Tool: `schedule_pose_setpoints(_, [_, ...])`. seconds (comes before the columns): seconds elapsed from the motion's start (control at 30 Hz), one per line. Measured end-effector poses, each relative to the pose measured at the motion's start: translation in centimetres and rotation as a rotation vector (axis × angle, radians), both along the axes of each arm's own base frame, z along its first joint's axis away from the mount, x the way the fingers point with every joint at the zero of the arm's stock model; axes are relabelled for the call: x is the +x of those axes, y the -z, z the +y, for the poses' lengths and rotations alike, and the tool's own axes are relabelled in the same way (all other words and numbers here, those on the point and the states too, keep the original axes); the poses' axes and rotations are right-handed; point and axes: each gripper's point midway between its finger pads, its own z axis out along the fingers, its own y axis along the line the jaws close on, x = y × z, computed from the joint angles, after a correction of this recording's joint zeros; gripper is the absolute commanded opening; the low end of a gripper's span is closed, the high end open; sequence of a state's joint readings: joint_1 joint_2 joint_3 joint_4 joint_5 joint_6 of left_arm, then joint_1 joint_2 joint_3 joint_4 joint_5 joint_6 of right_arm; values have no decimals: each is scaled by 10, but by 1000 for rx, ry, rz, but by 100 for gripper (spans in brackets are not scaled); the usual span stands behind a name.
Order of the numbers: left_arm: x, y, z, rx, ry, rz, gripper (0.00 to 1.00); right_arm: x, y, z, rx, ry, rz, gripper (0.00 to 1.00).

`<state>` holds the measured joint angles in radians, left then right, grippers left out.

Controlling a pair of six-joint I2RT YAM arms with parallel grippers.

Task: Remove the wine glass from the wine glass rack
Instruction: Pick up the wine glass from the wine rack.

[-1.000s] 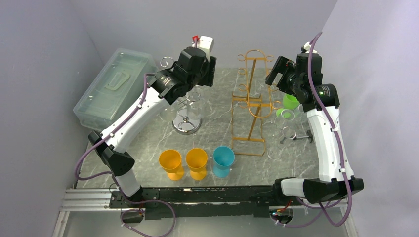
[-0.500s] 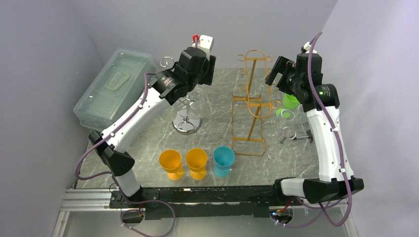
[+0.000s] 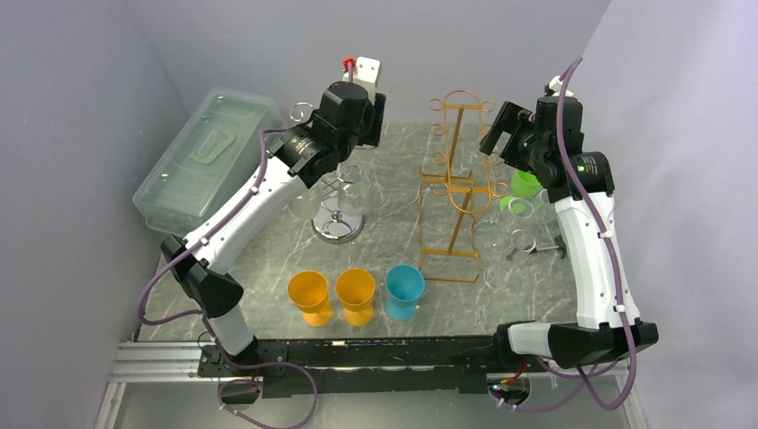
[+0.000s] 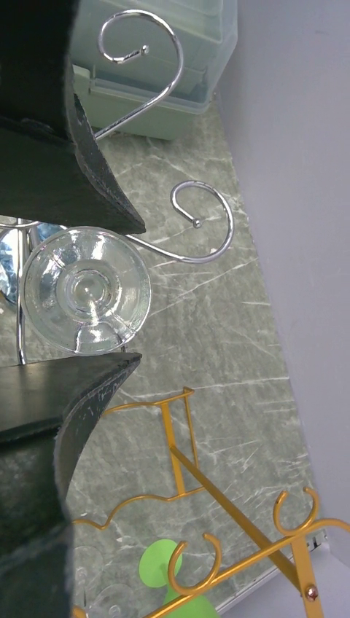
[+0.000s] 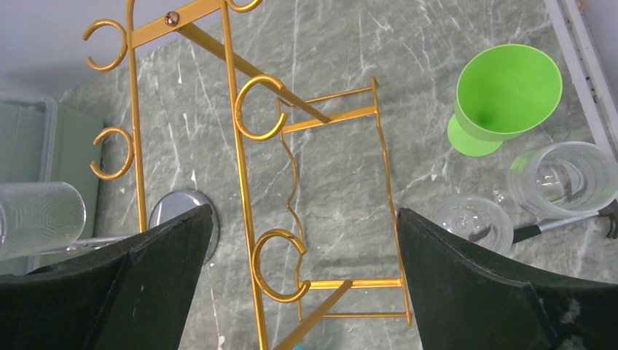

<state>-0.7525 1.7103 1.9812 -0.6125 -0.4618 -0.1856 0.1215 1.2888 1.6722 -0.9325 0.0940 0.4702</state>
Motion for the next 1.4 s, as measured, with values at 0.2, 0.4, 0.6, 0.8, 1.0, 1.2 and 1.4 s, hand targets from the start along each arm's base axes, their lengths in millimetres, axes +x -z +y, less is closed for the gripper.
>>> schedule_pose_setpoints(0.2, [7,-2,1,0,-8,-17,26,0,0,0,0,0,0,100])
schedule_pose_setpoints(0.4, [12,3,-4,1,6,-14,25,0,0,0,0,0,-1,100])
schedule_pose_setpoints(0.6, [17,11,-15,13,40,-7,25,2,-2,1,1,-1,-12,100])
schedule_pose_setpoints(0.8, [22,11,-26,5,78,-5,25,2,-3,2,2,-6,-15,100])
schedule_pose_setpoints(1.0, [22,2,-36,-20,118,-17,26,3,-5,5,3,-13,-23,100])
schedule_pose_setpoints(1.2, [22,-8,-47,-47,164,-24,26,7,-11,11,11,-31,-53,99])
schedule_pose_setpoints(1.4, [20,-7,-57,-67,207,1,26,10,-20,27,28,-81,-96,99])
